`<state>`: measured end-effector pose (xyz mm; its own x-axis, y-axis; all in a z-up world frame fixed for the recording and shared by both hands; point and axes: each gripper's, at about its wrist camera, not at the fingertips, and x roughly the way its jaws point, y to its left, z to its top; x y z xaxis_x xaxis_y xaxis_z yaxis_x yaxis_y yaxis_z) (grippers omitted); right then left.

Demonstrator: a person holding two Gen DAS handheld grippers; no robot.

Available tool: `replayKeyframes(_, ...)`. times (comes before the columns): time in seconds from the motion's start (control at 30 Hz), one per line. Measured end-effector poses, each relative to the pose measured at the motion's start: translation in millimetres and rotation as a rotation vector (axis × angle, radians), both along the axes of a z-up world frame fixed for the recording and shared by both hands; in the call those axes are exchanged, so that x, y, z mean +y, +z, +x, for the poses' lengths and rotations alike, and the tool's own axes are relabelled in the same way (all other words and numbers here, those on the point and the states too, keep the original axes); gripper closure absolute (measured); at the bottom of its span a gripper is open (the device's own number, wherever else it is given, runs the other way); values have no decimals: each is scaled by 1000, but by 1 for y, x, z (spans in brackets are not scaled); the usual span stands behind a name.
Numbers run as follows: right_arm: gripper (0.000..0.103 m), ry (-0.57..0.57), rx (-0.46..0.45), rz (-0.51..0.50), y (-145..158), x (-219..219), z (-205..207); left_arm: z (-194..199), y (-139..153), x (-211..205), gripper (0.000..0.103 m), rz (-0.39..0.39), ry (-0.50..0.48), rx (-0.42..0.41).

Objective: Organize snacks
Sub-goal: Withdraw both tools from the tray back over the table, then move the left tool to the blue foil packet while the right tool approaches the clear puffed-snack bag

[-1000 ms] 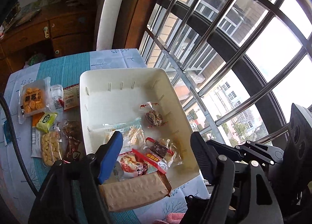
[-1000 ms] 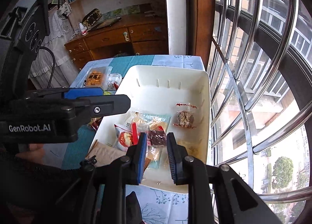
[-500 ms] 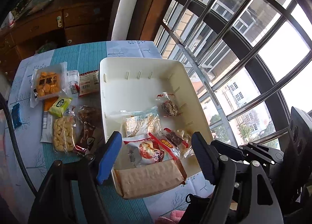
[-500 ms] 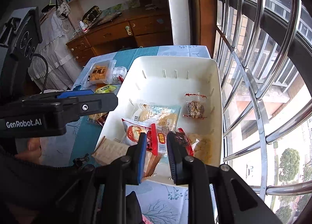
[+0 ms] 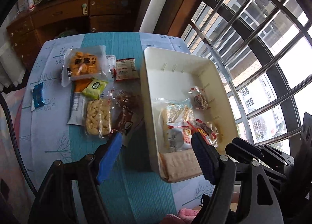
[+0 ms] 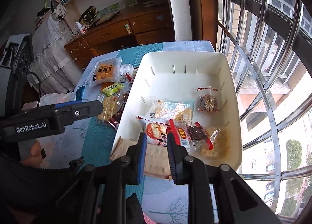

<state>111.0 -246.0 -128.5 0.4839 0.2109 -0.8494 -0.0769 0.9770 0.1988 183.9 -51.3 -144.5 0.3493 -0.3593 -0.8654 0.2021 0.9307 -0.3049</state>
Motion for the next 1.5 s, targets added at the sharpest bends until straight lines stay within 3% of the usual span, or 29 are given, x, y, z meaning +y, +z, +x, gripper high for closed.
replayKeyframes(0.5, 82, -60, 21, 35, 0, 99, 11, 7, -7, 126, 30, 80, 53, 45)
replayKeyframes(0.83, 82, -97, 47, 92, -17, 157, 17, 22, -21, 199, 30, 117, 88, 53)
replayKeyframes(1.0, 82, -171, 69, 118, -31, 176, 18, 36, -32, 232, 30, 110, 114, 56)
replayKeyframes(1.2, 81, -230, 120, 54, -46, 198, 20, 55, -47, 259, 30, 78, 152, 64)
replayKeyframes(1.5, 56, -191, 163, -70, -57, 224, 22, 86, -78, 275, 28, 34, 226, 128)
